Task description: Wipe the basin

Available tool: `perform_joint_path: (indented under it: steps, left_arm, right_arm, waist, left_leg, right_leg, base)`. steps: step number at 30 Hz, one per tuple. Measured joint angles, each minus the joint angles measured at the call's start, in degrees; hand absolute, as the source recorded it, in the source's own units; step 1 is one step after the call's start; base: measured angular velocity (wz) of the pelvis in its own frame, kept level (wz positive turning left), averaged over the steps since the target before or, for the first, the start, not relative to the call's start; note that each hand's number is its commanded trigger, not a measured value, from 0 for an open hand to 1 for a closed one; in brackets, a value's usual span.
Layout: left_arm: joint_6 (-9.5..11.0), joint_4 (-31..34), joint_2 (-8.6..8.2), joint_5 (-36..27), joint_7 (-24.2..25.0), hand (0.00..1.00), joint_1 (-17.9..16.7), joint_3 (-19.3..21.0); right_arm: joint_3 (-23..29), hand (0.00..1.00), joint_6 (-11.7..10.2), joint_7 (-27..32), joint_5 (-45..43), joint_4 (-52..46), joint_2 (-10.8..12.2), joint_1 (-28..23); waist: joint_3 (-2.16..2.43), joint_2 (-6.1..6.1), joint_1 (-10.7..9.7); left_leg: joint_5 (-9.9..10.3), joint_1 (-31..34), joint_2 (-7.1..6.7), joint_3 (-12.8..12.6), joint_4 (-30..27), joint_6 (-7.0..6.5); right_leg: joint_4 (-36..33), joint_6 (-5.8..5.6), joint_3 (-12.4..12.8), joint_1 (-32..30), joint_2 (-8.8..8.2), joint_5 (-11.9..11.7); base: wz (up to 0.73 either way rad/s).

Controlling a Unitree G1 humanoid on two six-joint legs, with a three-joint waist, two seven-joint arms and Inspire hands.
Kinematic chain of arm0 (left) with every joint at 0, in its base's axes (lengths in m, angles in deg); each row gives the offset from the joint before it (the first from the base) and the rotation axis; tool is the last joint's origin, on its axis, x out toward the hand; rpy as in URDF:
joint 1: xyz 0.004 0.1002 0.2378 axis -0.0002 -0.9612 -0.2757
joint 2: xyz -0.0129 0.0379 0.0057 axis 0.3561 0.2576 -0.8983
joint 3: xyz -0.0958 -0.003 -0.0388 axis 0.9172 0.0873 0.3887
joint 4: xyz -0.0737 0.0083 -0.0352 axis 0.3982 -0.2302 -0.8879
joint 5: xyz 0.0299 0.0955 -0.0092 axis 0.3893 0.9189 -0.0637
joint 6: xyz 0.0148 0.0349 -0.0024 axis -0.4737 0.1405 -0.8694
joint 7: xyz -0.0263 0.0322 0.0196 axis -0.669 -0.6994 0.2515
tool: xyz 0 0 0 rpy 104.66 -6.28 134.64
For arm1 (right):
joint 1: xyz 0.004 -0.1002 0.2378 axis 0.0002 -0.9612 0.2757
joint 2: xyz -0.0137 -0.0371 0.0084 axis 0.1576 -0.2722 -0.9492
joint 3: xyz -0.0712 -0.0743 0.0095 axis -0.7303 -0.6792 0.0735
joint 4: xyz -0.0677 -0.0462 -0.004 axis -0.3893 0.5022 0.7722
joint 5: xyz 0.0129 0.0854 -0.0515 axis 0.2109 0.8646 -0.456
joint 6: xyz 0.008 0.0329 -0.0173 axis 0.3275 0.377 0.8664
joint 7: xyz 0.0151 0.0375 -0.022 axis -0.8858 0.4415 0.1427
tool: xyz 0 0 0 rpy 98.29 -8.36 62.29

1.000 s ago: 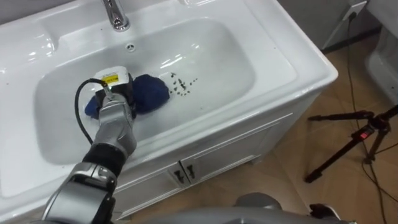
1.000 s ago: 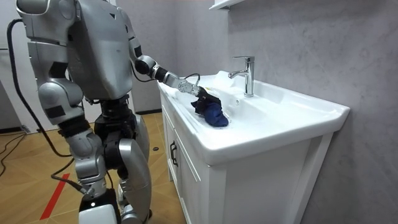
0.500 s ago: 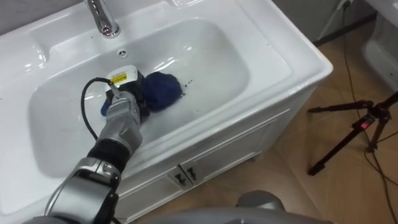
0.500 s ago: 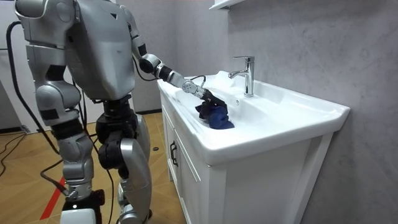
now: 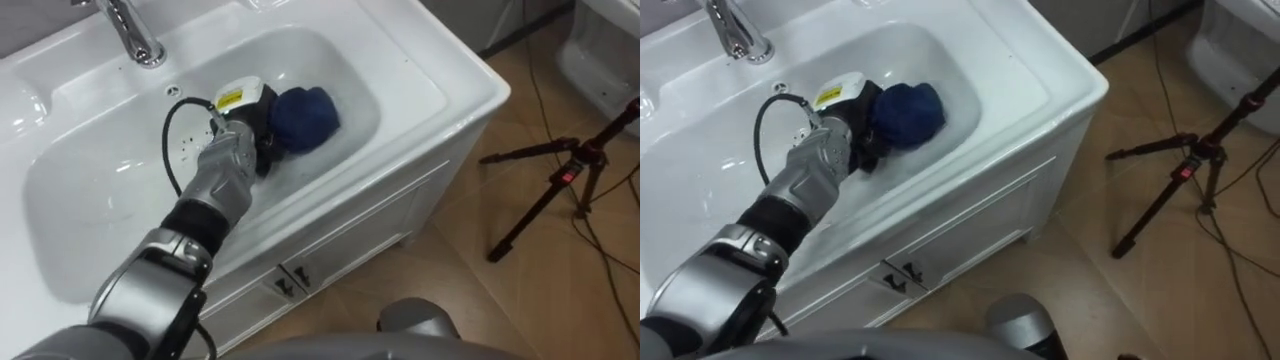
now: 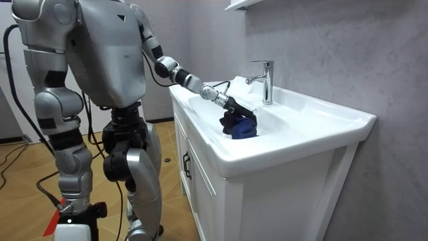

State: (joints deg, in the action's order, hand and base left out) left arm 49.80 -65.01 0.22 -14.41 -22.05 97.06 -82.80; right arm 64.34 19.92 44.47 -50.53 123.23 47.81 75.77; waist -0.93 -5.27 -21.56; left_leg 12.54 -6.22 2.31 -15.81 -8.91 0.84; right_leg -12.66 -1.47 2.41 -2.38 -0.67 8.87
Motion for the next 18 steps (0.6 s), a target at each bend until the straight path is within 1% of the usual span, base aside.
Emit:
perform_joint_path:
  steps: [1,3,4,5,6,8,11,18]
  left_arm:
    - [0.00,1.38,0.05,-0.13,-0.02,1.00,0.55,-0.78]
    - [-0.02,2.40,0.26,-0.49,-0.73,1.00,1.69,-2.39]
    - [0.00,3.93,0.72,-1.58,-1.43,1.00,1.82,-3.69]
    - [0.00,4.68,0.78,-1.84,-1.61,1.00,1.86,-4.22]
    - [-0.01,6.14,0.83,-2.07,-1.77,1.00,1.86,-4.90]
    - [-0.01,8.39,1.35,-2.03,-1.86,1.00,1.89,-5.81]
    - [0.00,10.06,1.34,-2.06,-1.86,1.00,1.89,-6.20]
    - [0.05,14.11,1.81,-2.04,-1.81,1.00,1.94,-6.44]
  right_arm:
    - [-0.07,0.00,-0.02,-0.49,0.59,0.13,-0.41,0.15]
    - [-0.16,0.00,-0.03,-0.71,1.08,0.89,-0.87,0.96]
    - [-0.15,0.00,-0.13,-0.67,1.25,1.40,-1.09,1.33]
    - [-0.14,0.00,-0.27,-0.63,1.28,1.45,-1.17,1.42]
    - [-0.13,0.00,-0.61,-0.49,1.23,1.97,-1.20,1.48]
    - [-0.17,0.00,-0.78,-0.40,1.26,3.25,-1.17,2.25]
    - [-0.17,0.00,-0.88,-0.42,1.46,3.78,-1.27,2.33]
    - [-0.17,0.00,-0.40,-0.88,1.57,4.45,-1.26,2.21]
  waist:
    - [0.07,-0.24,0.01]
    - [0.00,-0.35,-0.11]
    - [-0.08,-0.43,-0.40]
    - [-0.12,-0.47,-0.39]
    - [-0.28,-0.42,-0.37]
    - [-0.30,-0.61,-0.35]
    - [-0.33,-0.71,-0.36]
    - [-0.35,-0.67,-0.33]
  left_leg:
    - [0.00,-0.09,-0.01,-0.39,0.00,0.00]
    - [0.00,-0.34,0.00,-0.54,0.02,0.00]
    - [0.00,-0.42,-0.01,-0.54,0.10,0.00]
    - [0.00,-0.44,-0.02,-0.54,0.14,0.00]
    - [0.00,-0.39,-0.03,-0.53,0.14,0.00]
    - [0.00,-0.33,-0.03,-0.45,0.17,0.00]
    - [0.00,-0.41,-0.04,0.30,0.17,0.00]
    - [-0.01,-0.65,-0.02,0.33,0.17,0.01]
  right_leg:
    - [-0.11,0.00,0.18,0.16,-0.01,-0.06]
    - [-0.05,0.01,0.38,0.50,0.00,-0.23]
    - [0.05,0.01,0.40,0.67,-0.01,-0.24]
    - [0.08,0.00,0.38,0.72,-0.01,-0.23]
    - [0.12,0.00,0.34,0.69,-0.04,-0.23]
    - [0.40,-0.01,0.19,0.76,-0.06,-0.22]
    - [1.01,-0.08,0.12,1.33,-0.10,-0.28]
    - [0.98,-0.08,-0.17,1.51,-0.09,-0.28]
  base:
    - [-0.08]
    - [-0.10]
    - [-0.04]
    - [0.04]
    - [0.05]
    - [0.04]
    - [0.08]
    - [0.01]
